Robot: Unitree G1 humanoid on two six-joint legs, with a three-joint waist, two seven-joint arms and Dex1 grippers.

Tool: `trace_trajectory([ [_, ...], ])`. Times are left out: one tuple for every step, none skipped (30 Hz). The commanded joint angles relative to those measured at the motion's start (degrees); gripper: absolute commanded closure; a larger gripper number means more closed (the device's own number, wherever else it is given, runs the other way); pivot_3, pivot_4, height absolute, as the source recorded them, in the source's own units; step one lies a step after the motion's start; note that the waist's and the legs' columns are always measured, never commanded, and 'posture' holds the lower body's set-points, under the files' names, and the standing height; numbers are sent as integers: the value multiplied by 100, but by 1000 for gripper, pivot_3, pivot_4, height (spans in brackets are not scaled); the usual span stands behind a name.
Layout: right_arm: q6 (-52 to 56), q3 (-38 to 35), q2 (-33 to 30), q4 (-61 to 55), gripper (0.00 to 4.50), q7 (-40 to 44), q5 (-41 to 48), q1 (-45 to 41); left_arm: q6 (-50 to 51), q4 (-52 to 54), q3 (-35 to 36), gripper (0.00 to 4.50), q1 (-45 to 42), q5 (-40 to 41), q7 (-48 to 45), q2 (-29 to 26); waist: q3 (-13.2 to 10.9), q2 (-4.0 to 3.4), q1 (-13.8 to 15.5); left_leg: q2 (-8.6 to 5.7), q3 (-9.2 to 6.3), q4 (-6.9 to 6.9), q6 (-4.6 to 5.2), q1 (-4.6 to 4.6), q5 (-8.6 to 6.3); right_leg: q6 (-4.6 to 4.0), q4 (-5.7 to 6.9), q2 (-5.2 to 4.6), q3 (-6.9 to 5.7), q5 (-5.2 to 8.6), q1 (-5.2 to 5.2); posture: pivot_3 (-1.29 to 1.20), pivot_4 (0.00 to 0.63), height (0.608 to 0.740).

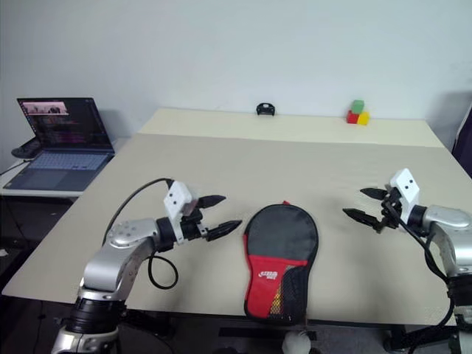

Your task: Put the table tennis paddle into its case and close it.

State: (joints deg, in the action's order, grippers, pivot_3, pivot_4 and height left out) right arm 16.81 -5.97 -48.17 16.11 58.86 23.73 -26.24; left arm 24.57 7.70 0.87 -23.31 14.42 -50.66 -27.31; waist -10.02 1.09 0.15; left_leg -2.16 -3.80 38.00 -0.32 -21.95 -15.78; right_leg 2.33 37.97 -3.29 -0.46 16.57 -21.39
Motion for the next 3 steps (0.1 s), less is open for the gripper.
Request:
trace_trajectory([
  [173,-165,-15,-447,15,-13,55,170,-241,-171,68,0,-119,60,-6,-107,0,-1,-9,0,0,-2,-1,-1,0,0,-1,-1,1,0,-2,0,150,740],
  [194,-173,-43,-458,15,10,48,190,-262,-221,51,0,-161,72,24,-82,0,-1,-10,0,0,-3,-2,-4,1,0,-2,-1,1,0,-5,0,150,740],
  [207,-163,-82,-406,15,23,1,160,-357,-358,19,0,-225,47,45,-47,0,-1,-10,3,0,-4,-4,-9,1,-1,-3,-1,-1,0,-9,0,150,740],
])
